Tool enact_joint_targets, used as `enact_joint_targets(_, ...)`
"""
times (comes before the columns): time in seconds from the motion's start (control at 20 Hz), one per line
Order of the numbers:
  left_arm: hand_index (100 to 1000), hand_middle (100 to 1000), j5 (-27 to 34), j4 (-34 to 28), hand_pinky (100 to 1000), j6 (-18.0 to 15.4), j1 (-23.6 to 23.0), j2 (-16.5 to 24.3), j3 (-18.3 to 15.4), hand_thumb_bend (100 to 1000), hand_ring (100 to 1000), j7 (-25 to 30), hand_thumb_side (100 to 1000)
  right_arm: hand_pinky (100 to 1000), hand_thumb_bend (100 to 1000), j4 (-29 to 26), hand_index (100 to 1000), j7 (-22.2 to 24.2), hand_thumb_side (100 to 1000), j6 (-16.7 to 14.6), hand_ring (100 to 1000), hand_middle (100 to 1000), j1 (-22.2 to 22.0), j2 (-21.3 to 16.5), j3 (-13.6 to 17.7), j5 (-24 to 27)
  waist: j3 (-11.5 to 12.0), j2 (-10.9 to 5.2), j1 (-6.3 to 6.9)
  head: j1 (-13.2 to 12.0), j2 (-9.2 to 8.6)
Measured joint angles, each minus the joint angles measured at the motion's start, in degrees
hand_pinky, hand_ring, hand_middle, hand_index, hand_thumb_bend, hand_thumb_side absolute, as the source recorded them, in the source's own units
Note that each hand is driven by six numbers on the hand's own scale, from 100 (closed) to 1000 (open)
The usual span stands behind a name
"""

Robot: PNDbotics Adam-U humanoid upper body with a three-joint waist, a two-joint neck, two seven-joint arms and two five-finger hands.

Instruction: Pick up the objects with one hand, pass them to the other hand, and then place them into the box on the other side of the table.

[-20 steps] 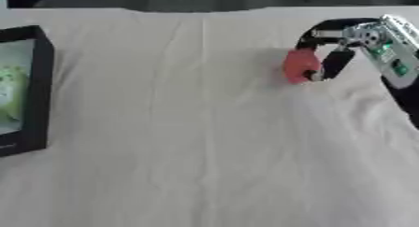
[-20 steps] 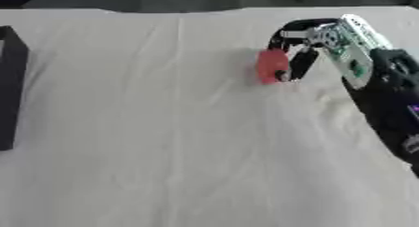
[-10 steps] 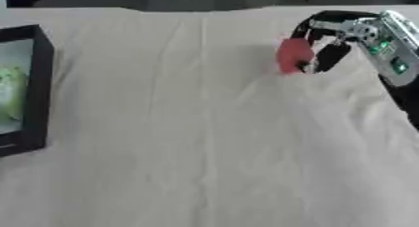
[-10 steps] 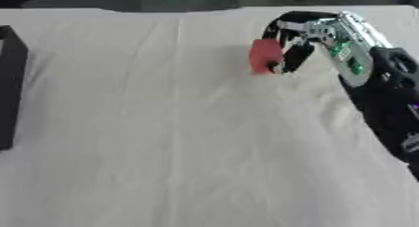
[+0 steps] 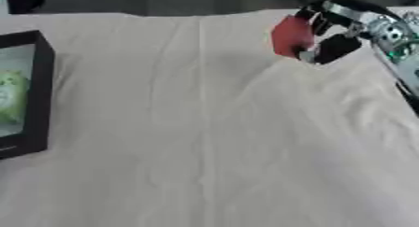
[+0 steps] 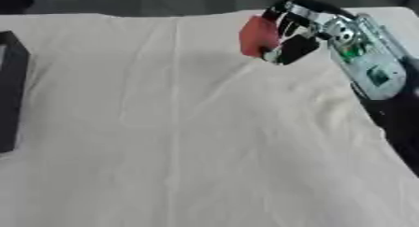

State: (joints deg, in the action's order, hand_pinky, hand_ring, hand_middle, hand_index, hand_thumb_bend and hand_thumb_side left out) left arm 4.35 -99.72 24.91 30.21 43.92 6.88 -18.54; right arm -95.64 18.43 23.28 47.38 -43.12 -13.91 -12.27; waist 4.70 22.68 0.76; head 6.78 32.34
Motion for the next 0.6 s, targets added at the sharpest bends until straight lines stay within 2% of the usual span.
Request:
enact_joint_targets(0.35, 705, 623, -0.62, -0.55, 690, -0.02, 0.96, -0.02, 0.02, 363, 661, 0.13, 388, 659, 100, -13.40, 548, -8.78, 100, 8.97, 622, 425, -5.41, 1.15, -1.87, 8.97, -0.47, -0.59, 0.83, -0.61, 0.36)
enact_joint_targets(0.6, 711, 628, -1.15, -1.51, 691, -0.12, 2.35, -0.02, 0.69, 370, 663, 1.25, 385, 640, 100, -17.38, 548, -15.32, 100, 10.90, 616, 420, -7.13, 4.79, -4.39, 10.45, -0.81, -1.25, 1.07, -1.06, 0.98)
